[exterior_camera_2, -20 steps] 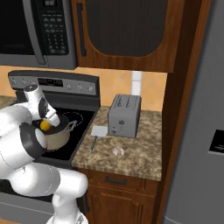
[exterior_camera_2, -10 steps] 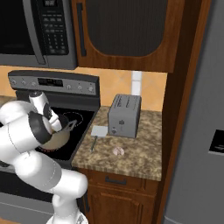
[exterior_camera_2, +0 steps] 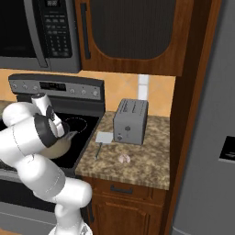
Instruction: Put the garlic and lemon in the pot. Retrieve the spatula and lightly stir the vegetables in the pot.
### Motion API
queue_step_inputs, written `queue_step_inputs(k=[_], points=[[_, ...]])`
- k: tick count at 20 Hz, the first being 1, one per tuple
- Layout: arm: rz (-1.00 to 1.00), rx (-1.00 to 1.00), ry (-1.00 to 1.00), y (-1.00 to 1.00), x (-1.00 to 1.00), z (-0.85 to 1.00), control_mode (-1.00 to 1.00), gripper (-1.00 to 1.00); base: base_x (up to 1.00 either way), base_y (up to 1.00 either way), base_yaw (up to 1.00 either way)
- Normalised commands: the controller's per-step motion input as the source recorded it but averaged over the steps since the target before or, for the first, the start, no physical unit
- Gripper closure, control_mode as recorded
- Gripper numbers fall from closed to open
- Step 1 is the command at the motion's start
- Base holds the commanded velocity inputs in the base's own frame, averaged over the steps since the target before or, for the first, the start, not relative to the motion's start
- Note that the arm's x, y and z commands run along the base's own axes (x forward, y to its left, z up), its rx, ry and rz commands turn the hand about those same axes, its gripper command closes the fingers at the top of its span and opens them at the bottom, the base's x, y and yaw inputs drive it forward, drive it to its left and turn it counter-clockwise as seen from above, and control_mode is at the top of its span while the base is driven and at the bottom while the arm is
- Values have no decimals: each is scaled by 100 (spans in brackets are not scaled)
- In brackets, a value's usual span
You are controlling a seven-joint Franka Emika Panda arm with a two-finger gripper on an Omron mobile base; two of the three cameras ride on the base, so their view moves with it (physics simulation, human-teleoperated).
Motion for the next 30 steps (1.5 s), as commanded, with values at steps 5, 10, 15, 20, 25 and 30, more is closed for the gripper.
queue_step_inputs(k=[5, 10, 15, 20, 25, 30], points=[[-2, 0, 0, -31, -9, 7, -100, -100, 0, 0, 0], [0, 2, 0, -43, -23, 57, -100, -100, 0, 0, 0], [11, 0, 1, -73, -30, 71, -100, -100, 0, 0, 0], [28, -5, 7, -93, -19, 25, -100, -100, 0, 0, 0], [44, 0, 6, -100, -13, -4, -100, -100, 0, 0, 0], [15, 1, 1, -100, -12, -37, -100, -100, 0, 0, 0]])
